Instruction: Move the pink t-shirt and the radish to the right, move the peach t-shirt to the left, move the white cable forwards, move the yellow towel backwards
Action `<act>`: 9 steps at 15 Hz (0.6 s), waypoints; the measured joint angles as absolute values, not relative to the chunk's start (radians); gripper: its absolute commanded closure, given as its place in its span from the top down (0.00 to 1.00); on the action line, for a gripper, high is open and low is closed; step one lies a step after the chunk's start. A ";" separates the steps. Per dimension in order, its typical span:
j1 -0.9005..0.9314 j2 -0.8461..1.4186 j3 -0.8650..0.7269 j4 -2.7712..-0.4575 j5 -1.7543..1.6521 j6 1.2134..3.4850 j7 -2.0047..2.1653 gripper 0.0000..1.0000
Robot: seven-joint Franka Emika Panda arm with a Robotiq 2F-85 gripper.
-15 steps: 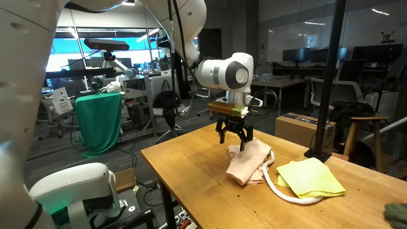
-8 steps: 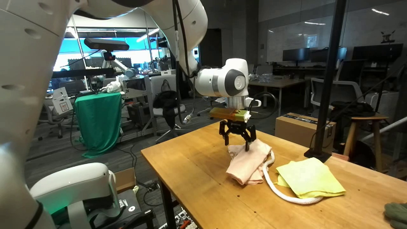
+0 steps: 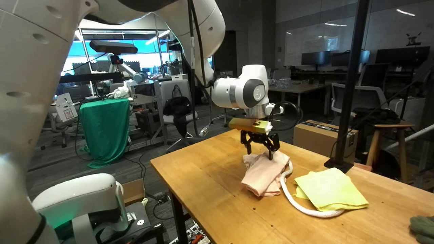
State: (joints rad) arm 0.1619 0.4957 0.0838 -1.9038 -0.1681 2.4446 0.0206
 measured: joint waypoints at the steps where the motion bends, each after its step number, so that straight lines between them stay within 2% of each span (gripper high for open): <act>1: 0.166 0.499 0.078 -1.904 -0.176 2.450 0.029 1.00; 2: 0.171 0.502 0.071 -1.904 -0.183 2.457 0.038 1.00; 3: 0.175 0.505 0.066 -1.904 -0.188 2.461 0.045 0.75; 4: 0.179 0.508 0.062 -1.904 -0.192 2.462 0.052 0.73; 9: 0.188 0.510 0.058 -1.904 -0.192 2.463 0.071 0.35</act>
